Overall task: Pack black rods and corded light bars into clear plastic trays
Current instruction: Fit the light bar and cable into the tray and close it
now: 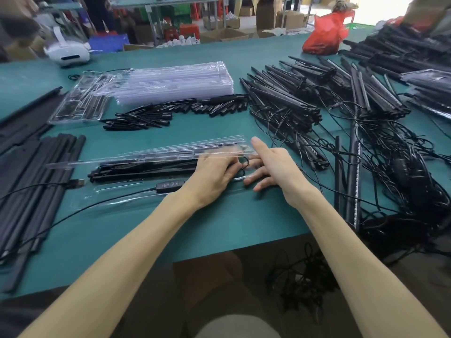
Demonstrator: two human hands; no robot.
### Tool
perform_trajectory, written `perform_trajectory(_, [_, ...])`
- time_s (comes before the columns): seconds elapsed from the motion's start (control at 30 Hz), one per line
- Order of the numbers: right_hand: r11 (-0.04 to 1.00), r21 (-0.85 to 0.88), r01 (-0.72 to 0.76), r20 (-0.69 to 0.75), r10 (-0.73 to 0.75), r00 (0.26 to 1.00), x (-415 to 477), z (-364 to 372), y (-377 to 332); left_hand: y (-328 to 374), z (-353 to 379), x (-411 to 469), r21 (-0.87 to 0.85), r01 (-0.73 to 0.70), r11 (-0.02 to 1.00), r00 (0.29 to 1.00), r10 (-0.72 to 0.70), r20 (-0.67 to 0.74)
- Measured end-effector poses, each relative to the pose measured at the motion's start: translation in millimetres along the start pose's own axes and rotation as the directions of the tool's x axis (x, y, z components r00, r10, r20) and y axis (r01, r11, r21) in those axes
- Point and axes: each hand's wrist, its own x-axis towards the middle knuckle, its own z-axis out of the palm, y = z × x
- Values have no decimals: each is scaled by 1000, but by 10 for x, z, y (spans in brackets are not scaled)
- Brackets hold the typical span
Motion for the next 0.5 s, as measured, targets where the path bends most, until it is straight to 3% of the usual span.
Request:
perform_trajectory(0.27, [1000, 2, 3, 9, -3, 1000, 0, -9, 8, 35, 13, -46, -153, -27, 988, 993, 9, -122])
perform_trajectory(0.5, [999, 31, 7, 14, -7, 1000, 12, -33, 21, 85, -3, -63, -109, 0, 994, 989, -16, -147])
